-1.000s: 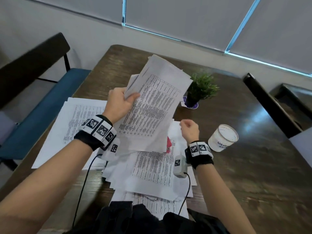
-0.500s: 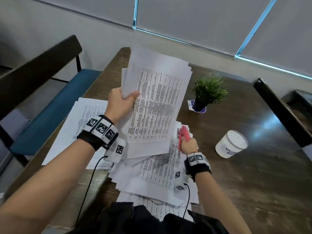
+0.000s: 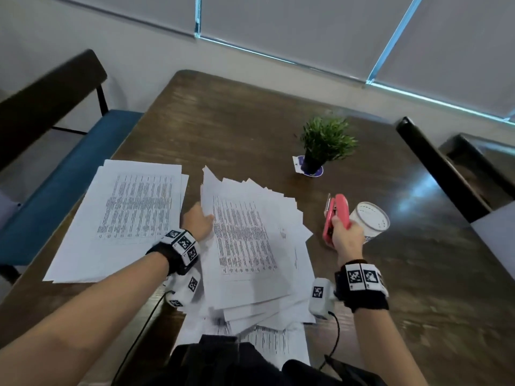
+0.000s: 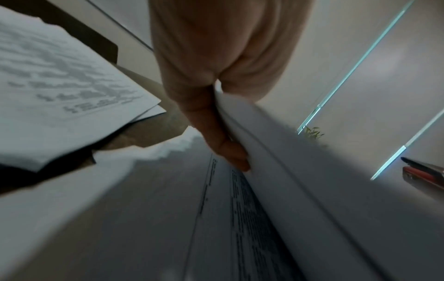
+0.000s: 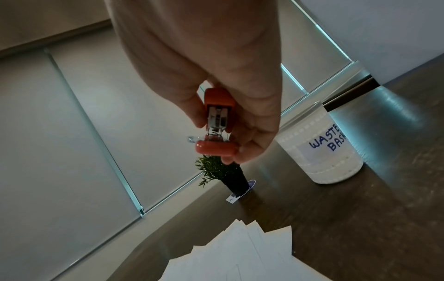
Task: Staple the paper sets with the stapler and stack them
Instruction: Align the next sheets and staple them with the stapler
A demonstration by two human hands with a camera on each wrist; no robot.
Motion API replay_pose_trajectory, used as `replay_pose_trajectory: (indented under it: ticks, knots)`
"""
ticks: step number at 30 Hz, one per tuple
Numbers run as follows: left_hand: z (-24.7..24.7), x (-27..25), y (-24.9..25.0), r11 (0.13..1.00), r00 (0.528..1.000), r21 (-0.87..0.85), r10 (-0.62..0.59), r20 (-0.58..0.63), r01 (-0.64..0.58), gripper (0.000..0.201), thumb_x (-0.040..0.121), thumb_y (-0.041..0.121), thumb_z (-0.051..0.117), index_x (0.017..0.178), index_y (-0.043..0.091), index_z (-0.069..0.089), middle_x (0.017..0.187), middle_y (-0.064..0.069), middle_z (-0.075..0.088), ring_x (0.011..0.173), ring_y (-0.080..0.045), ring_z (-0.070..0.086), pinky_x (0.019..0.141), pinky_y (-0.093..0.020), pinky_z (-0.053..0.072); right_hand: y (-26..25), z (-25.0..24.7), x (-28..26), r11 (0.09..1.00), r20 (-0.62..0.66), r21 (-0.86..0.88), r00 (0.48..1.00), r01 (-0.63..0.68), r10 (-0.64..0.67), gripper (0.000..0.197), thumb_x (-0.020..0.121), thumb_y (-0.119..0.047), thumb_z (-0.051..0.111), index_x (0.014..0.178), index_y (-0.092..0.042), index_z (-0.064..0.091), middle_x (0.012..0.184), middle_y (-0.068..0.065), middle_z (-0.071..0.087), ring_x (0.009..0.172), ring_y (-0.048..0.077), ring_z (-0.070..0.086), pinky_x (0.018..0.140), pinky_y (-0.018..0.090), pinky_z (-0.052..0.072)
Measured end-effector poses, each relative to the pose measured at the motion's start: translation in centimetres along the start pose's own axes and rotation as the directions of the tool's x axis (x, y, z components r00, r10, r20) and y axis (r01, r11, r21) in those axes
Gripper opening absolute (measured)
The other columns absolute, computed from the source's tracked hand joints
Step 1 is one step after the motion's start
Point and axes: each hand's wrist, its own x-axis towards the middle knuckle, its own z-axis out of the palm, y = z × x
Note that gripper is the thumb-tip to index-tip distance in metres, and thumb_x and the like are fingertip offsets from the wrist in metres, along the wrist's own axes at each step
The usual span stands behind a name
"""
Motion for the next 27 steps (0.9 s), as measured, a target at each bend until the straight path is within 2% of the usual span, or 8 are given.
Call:
replay_pose_trajectory:
  ticks: [2,5,9,11,16,19,22,27]
  knots:
    - [0.1,0.2,0.1,0.996,0.998,0.073,0.037,0.046,-0.041,0.036,0.096,0.011,0.054,0.131,0.005,0.050,0.129,-0.016,0.060,0.115,-0.034,0.057,0.092,-0.035,0.044,-0.1,0.2,-0.7,1.000,0.029,-0.008,1.000,0.006,-0.005,0.017,0.093,-0.023,0.058,0.099,-0.008,0.058,0.091,0.016,0.063,0.083,0.032,0.063,0.079,0.048,0.057]
    - [0.4,-0.8,0.2,0.974,0.982,0.186,0.095,0.163,-0.125,0.041,0.094,0.013,0.060,0.133,0.005,0.050,0.128,-0.015,0.060,0.117,-0.034,0.057,0.093,-0.035,0.045,0.1,1.0,-1.5,0.999,0.084,-0.041,0.996,-0.009,0.012,0.019,0.091,-0.024,0.058,0.099,-0.007,0.058,0.091,0.015,0.064,0.088,0.035,0.065,0.080,0.054,0.056]
    - [2.2,-2.4,-0.7,0.943,0.900,0.243,0.111,0.421,-0.230,0.050,0.088,0.021,0.069,0.133,0.009,0.050,0.129,-0.013,0.059,0.119,-0.031,0.056,0.096,-0.036,0.046,0.7,2.5,-2.0,0.994,0.176,-0.105,0.984,-0.016,0.035,0.017,0.088,-0.023,0.058,0.101,-0.010,0.058,0.092,0.011,0.065,0.092,0.035,0.065,0.082,0.053,0.056]
    - [3.3,-3.1,-1.2,0.927,0.870,0.286,0.076,0.487,-0.242,0.063,0.083,0.026,0.074,0.136,0.008,0.044,0.132,-0.012,0.056,0.122,-0.030,0.053,0.098,-0.035,0.044,0.8,3.2,-2.7,0.989,0.221,-0.145,0.975,-0.001,0.033,0.018,0.088,-0.022,0.058,0.101,-0.009,0.059,0.092,0.011,0.065,0.093,0.034,0.065,0.081,0.052,0.056]
    - [4.6,-2.9,-2.0,0.957,0.940,0.216,0.119,0.321,-0.195,0.074,0.071,0.017,0.081,0.131,0.006,0.039,0.128,-0.013,0.051,0.121,-0.032,0.052,0.098,-0.037,0.045,2.4,5.2,-4.1,0.945,0.358,-0.321,0.932,0.065,0.058,0.025,0.089,-0.020,0.057,0.107,-0.003,0.063,0.094,0.012,0.068,0.089,0.032,0.067,0.081,0.046,0.057]
    - [4.2,-1.6,-1.0,0.920,0.944,0.320,0.129,0.304,-0.229,0.086,0.075,0.019,0.079,0.144,0.003,0.030,0.145,-0.016,0.036,0.136,-0.032,0.035,0.111,-0.036,0.032,3.4,5.9,-5.0,0.892,0.403,-0.437,0.912,0.117,0.078,0.026,0.092,-0.018,0.057,0.112,-0.002,0.060,0.098,0.013,0.065,0.090,0.028,0.063,0.076,0.033,0.051]
    - [4.3,-0.4,0.5,0.858,0.917,0.403,0.173,0.358,-0.319,0.076,0.084,0.024,0.072,0.146,0.009,0.032,0.151,-0.013,0.031,0.138,-0.030,0.033,0.112,-0.037,0.031,4.1,6.3,-5.5,0.847,0.429,-0.512,0.897,0.145,0.106,0.029,0.094,-0.019,0.055,0.118,-0.003,0.055,0.110,0.014,0.064,0.101,0.030,0.060,0.075,0.027,0.042]
    - [6.7,-0.8,2.3,0.654,0.820,0.528,0.274,0.502,-0.542,0.061,0.090,0.039,0.063,0.144,0.022,0.040,0.153,0.000,0.033,0.136,-0.024,0.036,0.110,-0.045,0.034,4.9,6.3,-5.2,0.817,0.363,-0.560,0.927,0.136,0.095,0.027,0.094,-0.021,0.055,0.116,-0.004,0.052,0.113,0.018,0.062,0.104,0.035,0.059,0.084,0.035,0.046]
